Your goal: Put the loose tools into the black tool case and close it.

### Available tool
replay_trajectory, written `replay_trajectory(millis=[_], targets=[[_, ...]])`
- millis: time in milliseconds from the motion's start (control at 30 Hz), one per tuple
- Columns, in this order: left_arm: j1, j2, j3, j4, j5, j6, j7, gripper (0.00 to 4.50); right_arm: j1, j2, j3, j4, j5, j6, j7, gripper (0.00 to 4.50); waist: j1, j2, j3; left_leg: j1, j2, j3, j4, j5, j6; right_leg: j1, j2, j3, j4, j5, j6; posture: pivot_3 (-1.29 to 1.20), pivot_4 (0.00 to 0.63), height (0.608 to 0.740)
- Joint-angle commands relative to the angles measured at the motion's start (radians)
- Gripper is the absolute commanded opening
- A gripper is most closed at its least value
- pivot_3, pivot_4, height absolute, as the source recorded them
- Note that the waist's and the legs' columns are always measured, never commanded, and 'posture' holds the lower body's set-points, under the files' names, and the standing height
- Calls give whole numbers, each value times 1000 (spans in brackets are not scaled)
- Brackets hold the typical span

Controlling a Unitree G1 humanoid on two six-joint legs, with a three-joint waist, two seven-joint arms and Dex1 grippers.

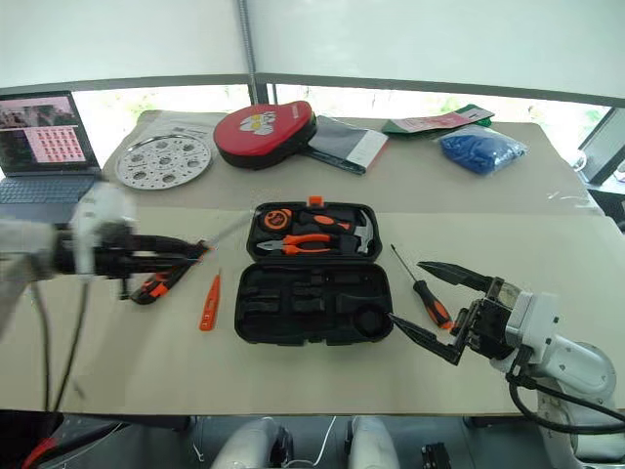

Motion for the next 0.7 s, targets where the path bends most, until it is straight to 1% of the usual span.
replay_trajectory(millis=[33,100,200,267,433,533,700], targets=[[-130,-86,-157,37,152,48,65,635,-10,-9,-16,-32,12,30,-21,4500,-10,-1,0,-1,0,0,1,0,0,0,1,0,-1,0,0,0,150,740],[-178,-113,-254,90,275,-19,79,635,-7,-1,-12,-42,7,34,-30,4500,-13,-1,0,0,0,-1,1,0,0,0,2,1,-1,0,0,0,150,740],[-203,-176,-317,118,307,-2,71,635,16,25,-10,-60,-3,21,-48,4500,-15,-1,0,0,1,-1,0,0,0,0,3,3,-1,0,0,0,150,740],[-212,-190,-349,127,345,-15,56,635,32,39,-9,-67,-12,9,-52,4500,-11,-1,1,-2,2,-2,1,0,1,-1,2,2,-2,-1,1,0,150,740],[-226,-255,-371,170,398,-25,81,635,90,83,-16,-90,-21,-20,-55,4500,-7,-1,1,-3,1,-2,4,-3,6,-1,-1,2,-1,-3,4,0,150,740],[-233,-273,-371,208,433,-46,89,635,109,95,-17,-98,-19,-23,-52,4500,-8,0,1,-5,1,-2,9,-6,10,-1,-2,2,-1,-3,6,0,150,740],[-240,-293,-375,251,466,-73,78,635,125,105,-9,-108,-12,-21,-48,4500,-5,0,1,-5,0,-2,12,-8,13,1,-5,2,-1,-2,8,0,150,740]])
